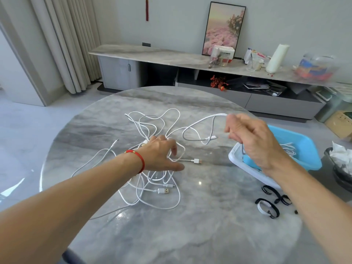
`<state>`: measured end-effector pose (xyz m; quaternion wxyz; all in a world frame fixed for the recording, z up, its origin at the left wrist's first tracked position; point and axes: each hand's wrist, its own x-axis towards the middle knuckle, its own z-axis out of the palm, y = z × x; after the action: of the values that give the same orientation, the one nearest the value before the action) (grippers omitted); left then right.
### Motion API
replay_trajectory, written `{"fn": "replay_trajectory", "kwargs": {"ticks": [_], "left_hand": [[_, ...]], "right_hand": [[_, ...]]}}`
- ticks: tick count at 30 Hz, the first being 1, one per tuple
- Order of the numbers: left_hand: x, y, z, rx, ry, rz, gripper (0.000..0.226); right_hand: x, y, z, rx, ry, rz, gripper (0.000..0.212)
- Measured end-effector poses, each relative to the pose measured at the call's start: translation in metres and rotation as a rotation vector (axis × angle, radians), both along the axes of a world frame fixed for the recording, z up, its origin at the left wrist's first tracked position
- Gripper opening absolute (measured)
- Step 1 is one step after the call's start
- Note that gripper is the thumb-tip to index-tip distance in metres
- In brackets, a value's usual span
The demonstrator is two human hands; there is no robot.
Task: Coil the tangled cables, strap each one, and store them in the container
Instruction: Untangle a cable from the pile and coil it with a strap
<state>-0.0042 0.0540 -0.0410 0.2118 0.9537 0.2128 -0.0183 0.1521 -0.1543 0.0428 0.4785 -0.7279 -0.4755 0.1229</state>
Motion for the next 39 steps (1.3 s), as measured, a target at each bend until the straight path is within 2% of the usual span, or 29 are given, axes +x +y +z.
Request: {"fn": "replay_trajectory", "kwargs": {"ticks": [3,5,6,9,10,11,13,14,15,17,19,22,24,28,30,32,34,36,39], "left_hand": [[0.009,-0.011,0.008,-0.123,-0.206,0.12,0.033],[0.012,-0.012,0.017,-0.196,-0.249,0.158,0.022],[0.012,-0.01,0.02,-0.255,-0.19,0.105,0.019],[0.003,-0.008,0.023,-0.577,0.216,-0.202,0.019],[-0.001,-0.007,0.021,-0.681,0.323,-0.233,0.02],[-0.003,-0.006,0.018,-0.768,0.368,-0.196,0.022],[-0.002,-0.002,0.011,-0.826,0.279,0.032,0.032],[0.002,0.001,0.006,-0.73,0.188,0.136,0.036],[0.006,0.005,0.001,-0.546,0.1,0.194,0.036],[0.015,0.009,-0.01,-0.106,-0.004,0.167,0.025],[0.023,0.007,-0.022,0.099,0.01,0.097,0.018],[0.034,0.0,-0.039,0.137,0.02,0.079,0.028],[0.04,-0.002,-0.046,0.142,-0.006,0.077,0.026],[0.048,-0.01,-0.041,0.125,-0.12,0.065,0.013],[0.046,-0.015,-0.03,0.171,-0.212,0.034,0.011],[0.038,-0.02,-0.019,0.155,-0.293,0.02,0.01],[0.031,-0.023,-0.006,0.068,-0.357,0.047,0.01],[0.023,-0.023,0.004,-0.002,-0.38,0.087,0.011],[0.012,-0.022,0.014,0.001,-0.378,0.08,0.011]], "right_hand": [[0.007,0.0,0.006,0.138,-0.031,-0.106,0.063],[0.01,-0.002,0.007,0.171,-0.05,-0.125,0.056],[0.011,-0.004,0.006,0.159,-0.103,-0.115,0.054],[0.007,-0.008,-0.002,0.068,-0.267,-0.081,0.052],[0.006,-0.009,-0.004,0.038,-0.267,-0.065,0.05],[0.005,-0.009,-0.006,0.007,-0.248,-0.047,0.048],[0.001,-0.008,-0.012,-0.101,-0.194,-0.006,0.043],[-0.001,-0.007,-0.018,-0.188,-0.173,0.025,0.04],[-0.003,-0.005,-0.025,-0.278,-0.16,0.061,0.039],[-0.007,0.0,-0.041,-0.417,-0.153,0.109,0.046],[-0.011,0.006,-0.053,-0.516,-0.152,0.125,0.047],[-0.015,0.013,-0.062,-0.602,-0.191,0.108,0.049],[-0.019,0.022,-0.064,-0.621,-0.199,0.049,0.053],[-0.016,0.044,-0.061,-0.529,-0.431,-0.24,0.05],[-0.012,0.054,-0.056,-0.461,-0.422,-0.305,0.048],[-0.01,0.064,-0.053,-0.41,-0.371,-0.315,0.044],[-0.011,0.072,-0.053,-0.45,-0.354,-0.288,0.034],[-0.018,0.076,-0.056,-0.505,-0.379,-0.21,0.038],[-0.029,0.077,-0.061,-0.524,-0.402,-0.108,0.04]]}}
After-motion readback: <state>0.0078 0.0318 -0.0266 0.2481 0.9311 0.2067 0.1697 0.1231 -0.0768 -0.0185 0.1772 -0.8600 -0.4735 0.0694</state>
